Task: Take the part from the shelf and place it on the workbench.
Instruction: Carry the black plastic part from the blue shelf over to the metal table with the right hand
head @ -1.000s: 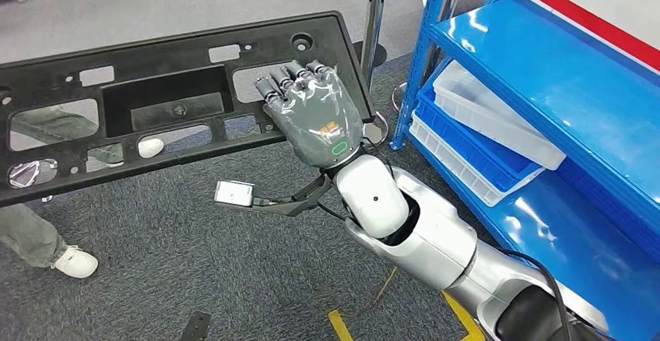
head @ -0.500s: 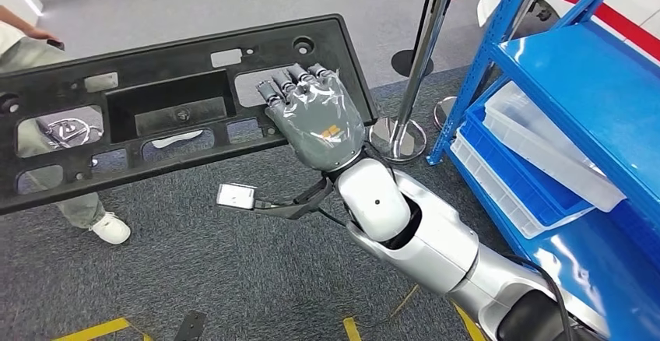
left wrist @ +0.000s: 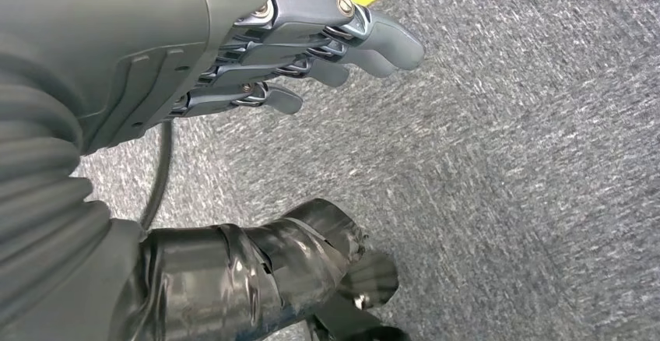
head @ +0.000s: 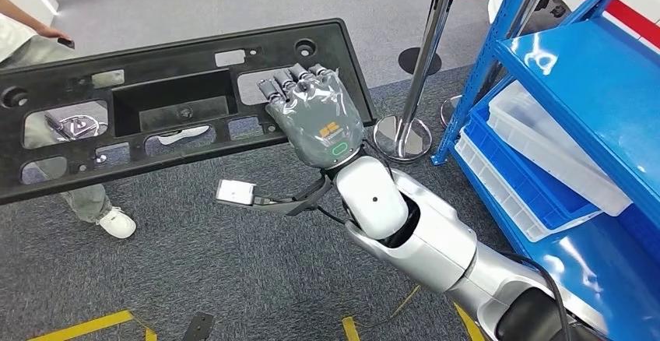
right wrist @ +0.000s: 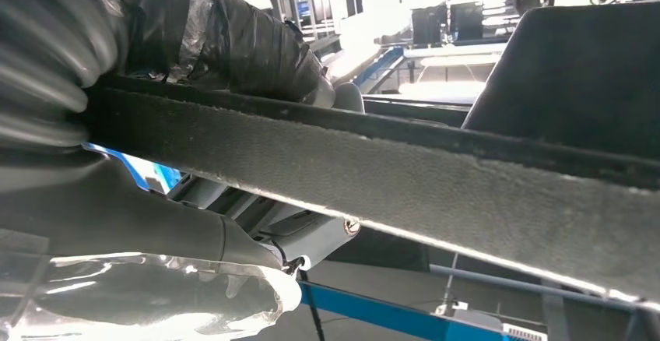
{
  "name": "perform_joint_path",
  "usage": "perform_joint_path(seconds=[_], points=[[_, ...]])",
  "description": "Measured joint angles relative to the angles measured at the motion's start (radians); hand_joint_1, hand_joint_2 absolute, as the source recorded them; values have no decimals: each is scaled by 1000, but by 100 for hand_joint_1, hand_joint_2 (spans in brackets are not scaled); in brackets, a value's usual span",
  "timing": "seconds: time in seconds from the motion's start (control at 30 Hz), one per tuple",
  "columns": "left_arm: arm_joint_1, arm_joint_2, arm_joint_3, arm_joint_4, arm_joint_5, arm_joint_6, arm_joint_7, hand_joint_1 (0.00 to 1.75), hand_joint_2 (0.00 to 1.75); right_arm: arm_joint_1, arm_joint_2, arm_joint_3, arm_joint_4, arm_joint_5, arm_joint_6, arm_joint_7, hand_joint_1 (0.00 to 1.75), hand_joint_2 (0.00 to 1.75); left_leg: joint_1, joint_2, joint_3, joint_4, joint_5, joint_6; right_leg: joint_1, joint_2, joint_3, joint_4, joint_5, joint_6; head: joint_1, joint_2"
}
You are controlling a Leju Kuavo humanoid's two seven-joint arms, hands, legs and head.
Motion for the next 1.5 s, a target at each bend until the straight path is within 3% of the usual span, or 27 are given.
perform_joint_path(seconds=[0.07,0.1,0.17,0.27,0.33,0.4,0.43,0.47,0.53,0.6,0.73,0.8,0.83,0.9,0.97,1.0,1.03,1.1,1.17,1.27,1.33,1.43,1.47,1.5], points=[[-2,0,0,0,0,0,-1,0,175,-1,0,0,0,0,0,1,175,175,-7,7,63,-123,38,9,2,-2,3,-4,-1,4,0,0],[-3,1,0,0,0,0,-2,0,175,-2,0,0,0,0,0,1,175,175,-12,9,77,-151,40,13,2,-3,4,-6,-1,8,1,0],[-3,2,-1,0,0,1,-2,0,175,-2,0,0,0,0,0,2,175,175,-19,8,83,-165,37,21,0,-3,6,-14,1,18,1,0],[-2,5,-2,0,0,1,-2,0,175,-2,-1,0,0,0,0,2,175,175,-13,5,103,-188,43,37,0,0,-2,11,-16,33,3,0],[-4,5,-3,0,0,1,-2,0,175,-1,-1,0,0,-2,1,2,175,175,-12,5,113,-195,42,47,-1,3,-53,112,-62,37,4,0],[-5,5,-3,0,0,1,-2,0,175,1,-1,0,1,-7,2,2,175,175,-13,4,117,-193,36,53,-1,4,-125,235,-102,40,5,0],[-4,5,-3,0,1,1,-2,0,175,2,-1,0,2,-9,3,3,175,175,-13,2,118,-191,33,55,-2,4,-147,262,-99,41,5,0],[-4,5,-4,0,1,1,-2,0,175,3,-2,0,2,-11,4,3,175,175,-13,0,120,-187,28,54,-3,4,-150,252,-77,42,5,0],[-4,5,-4,0,2,0,-2,0,175,3,-2,0,3,-13,6,3,175,175,-12,-7,125,-175,14,50,-4,5,-107,139,-3,41,5,0],[-5,5,-4,0,3,-1,-1,0,175,2,-2,0,4,-13,7,3,175,175,-13,-11,122,-158,-1,41,-4,10,-59,36,36,36,5,0],[-3,6,-5,0,6,-3,0,0,175,3,-1,0,5,-15,9,3,175,175,-12,-13,116,-150,-12,24,-1,14,-43,4,30,19,4,0],[-3,5,-6,0,6,-3,0,0,175,3,0,0,5,-15,10,3,175,175,-10,-8,104,-115,-32,14,-6,12,-30,-4,26,10,1,0],[-4,5,-6,0,6,-4,0,0,175,2,0,0,5,-15,10,3,175,175,-8,-5,81,-69,-50,7,-6,10,-22,-7,23,6,0,0],[-4,4,-6,0,6,-4,0,0,175,3,0,0,6,-15,12,3,175,175,-3,-1,5,63,-90,-3,-5,7,-11,-9,15,0,-3,0],[-1,4,-6,0,6,-5,0,0,175,4,0,0,6,-15,14,3,175,175,0,0,-52,134,-91,-6,-5,6,0,-9,6,0,-3,0],[0,5,-6,0,6,-4,0,0,175,5,0,0,6,-15,16,3,175,175,1,0,-53,114,-64,-5,-5,6,7,-9,1,1,-3,0],[0,5,-6,0,6,-2,0,0,175,5,0,0,6,-16,17,3,175,175,1,1,-35,59,-22,-4,-6,6,15,-9,-4,2,-3,0],[-1,5,-6,0,7,9,1,0,175,4,0,0,6,-19,18,3,175,175,-1,5,22,-80,52,0,-5,7,28,-10,-13,7,-3,0],[-3,5,-6,0,10,29,6,0,175,3,0,0,6,-30,18,3,175,175,-8,7,54,-151,67,7,-3,8,31,-14,-17,16,-3,0],[-3,6,-7,0,17,50,17,0,175,4,-1,0,5,-49,18,3,175,175,-12,6,64,-168,61,23,-5,7,33,-19,-22,33,-2,0],[-2,6,-7,0,18,54,20,0,175,4,-1,0,4,-54,18,3,175,175,-9,5,78,-181,60,36,-4,7,16,24,-49,39,0,0],[-3,6,-7,0,17,55,20,0,175,6,-1,0,4,-62,19,3,175,175,-10,3,91,-184,53,52,-2,8,-85,213,-125,39,2,0],[-3,6,-7,0,17,55,20,0,175,8,-1,0,4,-66,19,3,175,175,-11,0,93,-183,50,54,-3,8,-116,260,-133,39,2,0],[-2,6,-7,0,17,55,20,0,175,10,-1,0,4,-70,19,3,175,175,-12,-5,96,-181,47,55,-3,8,-131,273,-122,39,2,0]])
